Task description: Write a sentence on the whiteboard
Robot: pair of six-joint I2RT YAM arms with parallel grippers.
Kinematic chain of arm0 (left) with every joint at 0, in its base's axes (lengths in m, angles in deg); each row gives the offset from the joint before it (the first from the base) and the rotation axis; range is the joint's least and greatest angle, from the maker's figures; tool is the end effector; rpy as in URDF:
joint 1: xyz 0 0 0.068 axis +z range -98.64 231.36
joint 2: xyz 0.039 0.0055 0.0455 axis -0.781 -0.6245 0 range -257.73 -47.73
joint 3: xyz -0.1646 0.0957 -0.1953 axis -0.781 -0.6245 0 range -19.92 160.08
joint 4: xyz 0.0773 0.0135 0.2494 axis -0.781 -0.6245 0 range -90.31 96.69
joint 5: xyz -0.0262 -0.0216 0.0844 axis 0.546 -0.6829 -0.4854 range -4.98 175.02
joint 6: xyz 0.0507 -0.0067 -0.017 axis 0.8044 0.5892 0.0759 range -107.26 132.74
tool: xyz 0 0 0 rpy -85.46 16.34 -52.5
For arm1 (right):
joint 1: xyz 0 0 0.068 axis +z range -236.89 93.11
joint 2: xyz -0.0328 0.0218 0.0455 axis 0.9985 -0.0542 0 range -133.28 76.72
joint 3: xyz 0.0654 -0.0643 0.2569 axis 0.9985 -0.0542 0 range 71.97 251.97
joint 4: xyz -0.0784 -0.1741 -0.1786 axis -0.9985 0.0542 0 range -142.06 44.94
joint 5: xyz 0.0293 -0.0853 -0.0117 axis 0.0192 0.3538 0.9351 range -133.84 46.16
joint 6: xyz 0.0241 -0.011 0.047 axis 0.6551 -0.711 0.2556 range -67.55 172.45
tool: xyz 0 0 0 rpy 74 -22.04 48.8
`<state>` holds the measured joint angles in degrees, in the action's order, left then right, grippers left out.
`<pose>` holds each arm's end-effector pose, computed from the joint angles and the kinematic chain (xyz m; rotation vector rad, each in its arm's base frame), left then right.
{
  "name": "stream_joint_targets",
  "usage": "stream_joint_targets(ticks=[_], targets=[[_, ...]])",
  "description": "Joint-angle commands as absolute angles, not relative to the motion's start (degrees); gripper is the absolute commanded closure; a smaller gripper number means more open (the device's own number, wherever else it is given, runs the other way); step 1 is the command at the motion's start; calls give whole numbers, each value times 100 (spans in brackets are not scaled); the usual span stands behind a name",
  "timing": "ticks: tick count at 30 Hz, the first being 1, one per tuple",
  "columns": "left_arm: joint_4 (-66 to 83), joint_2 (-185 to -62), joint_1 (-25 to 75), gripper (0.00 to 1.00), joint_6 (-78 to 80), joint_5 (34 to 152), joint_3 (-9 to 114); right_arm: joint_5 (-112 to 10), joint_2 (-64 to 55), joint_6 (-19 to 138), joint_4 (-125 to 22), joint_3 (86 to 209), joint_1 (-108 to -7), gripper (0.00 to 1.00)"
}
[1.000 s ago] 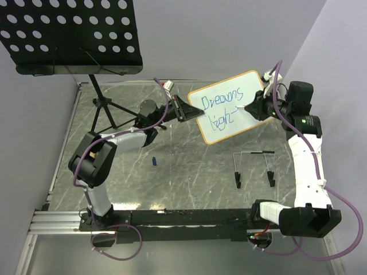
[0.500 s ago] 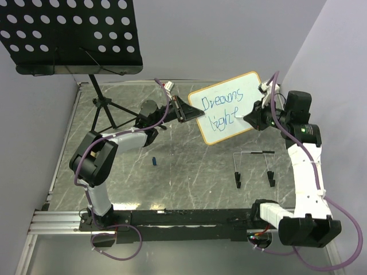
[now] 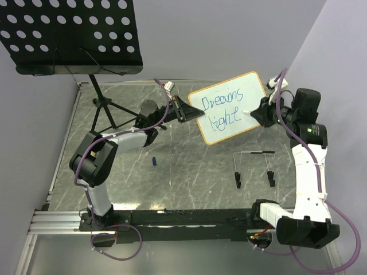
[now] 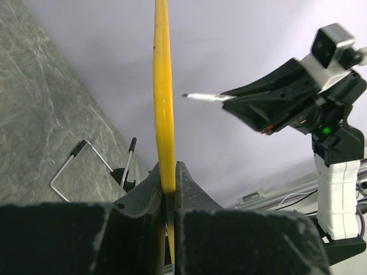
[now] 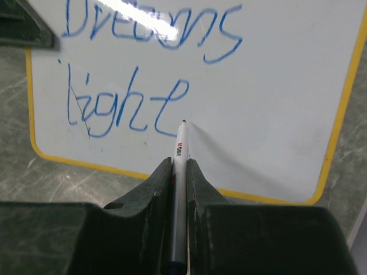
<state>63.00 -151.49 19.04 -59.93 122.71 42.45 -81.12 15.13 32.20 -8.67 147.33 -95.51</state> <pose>0.3307 -0.2349 0.2792 0.1101 1.6705 -1.8977 0.2079 -0.0096 0.4117 -0.5798 1.9061 0.3550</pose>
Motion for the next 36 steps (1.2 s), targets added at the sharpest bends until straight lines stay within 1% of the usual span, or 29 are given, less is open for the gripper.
stream_joint_targets(ticks=[1, 5, 15, 36], targets=[[7146, -14933, 1892, 99, -6056, 12264, 4512, -8480, 1458, 3435, -1075, 15432, -9577, 100], [7155, -14924, 1892, 99, -6048, 12281, 4485, -8524, 1501, 3514, -1128, 15564, -9586, 100], [7190, -14915, 1884, 99, -6065, 12334, 4485, -8489, 1633, 3365, -1128, 15222, -9709, 100], [7173, -14801, 1901, 99, -6030, 12360, 4363, -8717, 1818, 3277, -1040, 15116, -9920, 100]])
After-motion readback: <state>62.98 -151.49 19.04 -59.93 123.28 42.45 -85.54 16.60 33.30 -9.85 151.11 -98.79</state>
